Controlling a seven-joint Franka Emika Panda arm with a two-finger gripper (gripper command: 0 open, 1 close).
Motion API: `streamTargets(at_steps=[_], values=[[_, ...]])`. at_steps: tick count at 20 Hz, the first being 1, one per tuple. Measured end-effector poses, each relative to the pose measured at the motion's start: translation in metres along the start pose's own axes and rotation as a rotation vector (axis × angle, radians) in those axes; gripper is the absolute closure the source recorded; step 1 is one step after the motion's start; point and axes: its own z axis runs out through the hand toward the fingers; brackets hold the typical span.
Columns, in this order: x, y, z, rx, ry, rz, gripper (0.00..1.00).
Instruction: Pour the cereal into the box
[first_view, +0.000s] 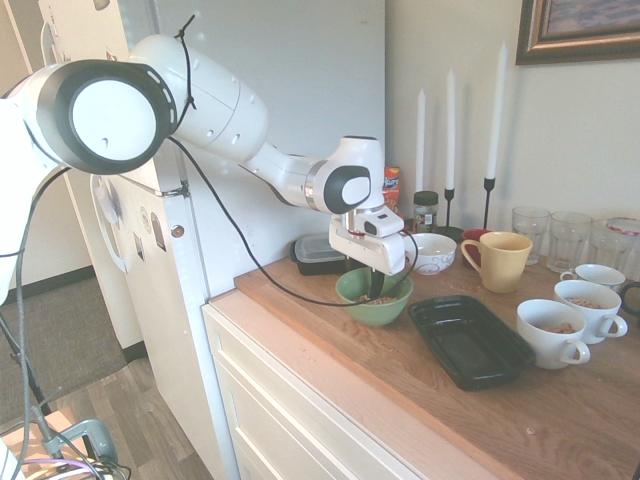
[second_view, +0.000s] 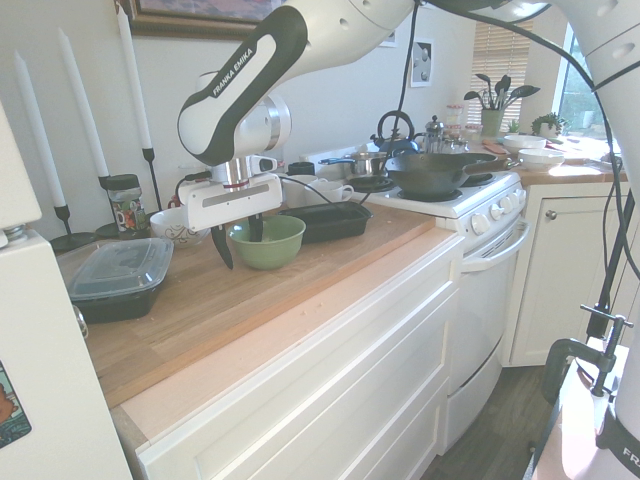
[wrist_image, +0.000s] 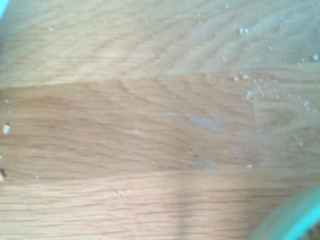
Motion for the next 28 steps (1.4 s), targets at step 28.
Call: streamTargets(at_steps=[28], values=[[-0.004,0.005,-0.059,0.091,0.017,-0.022,1.00]])
